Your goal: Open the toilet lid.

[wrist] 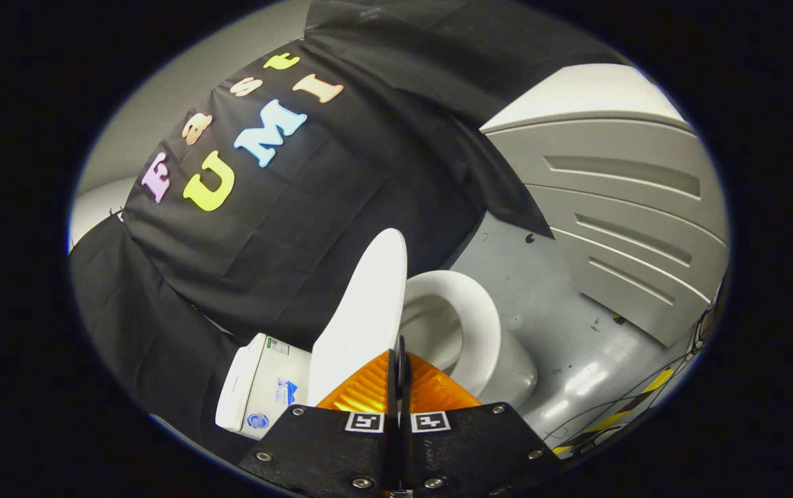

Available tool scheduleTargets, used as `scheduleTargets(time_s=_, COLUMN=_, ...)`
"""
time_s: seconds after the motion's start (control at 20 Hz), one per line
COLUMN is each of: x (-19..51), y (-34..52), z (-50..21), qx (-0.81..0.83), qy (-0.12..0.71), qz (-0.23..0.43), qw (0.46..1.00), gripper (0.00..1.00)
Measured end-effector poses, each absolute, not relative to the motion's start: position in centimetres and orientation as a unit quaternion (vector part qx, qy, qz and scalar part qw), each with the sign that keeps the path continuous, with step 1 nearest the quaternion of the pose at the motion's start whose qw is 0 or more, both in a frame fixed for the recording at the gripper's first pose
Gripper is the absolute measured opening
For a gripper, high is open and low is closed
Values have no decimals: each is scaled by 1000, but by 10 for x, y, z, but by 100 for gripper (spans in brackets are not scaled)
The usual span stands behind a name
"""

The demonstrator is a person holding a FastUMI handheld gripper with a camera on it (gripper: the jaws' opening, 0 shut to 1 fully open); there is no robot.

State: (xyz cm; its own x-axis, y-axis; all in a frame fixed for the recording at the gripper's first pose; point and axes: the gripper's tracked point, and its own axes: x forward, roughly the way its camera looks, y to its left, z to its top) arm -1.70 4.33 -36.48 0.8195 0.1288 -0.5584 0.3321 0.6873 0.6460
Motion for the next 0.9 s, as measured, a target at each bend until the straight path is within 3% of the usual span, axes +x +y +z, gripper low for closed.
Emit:
scheduleTargets(time_s=0.4, x=14, y=93, z=-265, qx=182, qy=267, qz=-29, qw=946, gripper=0)
scheduleTargets(time_s=0.9, x=30, y=152, z=-204, qx=78, qy=237, qz=-14, qw=968, gripper=0)
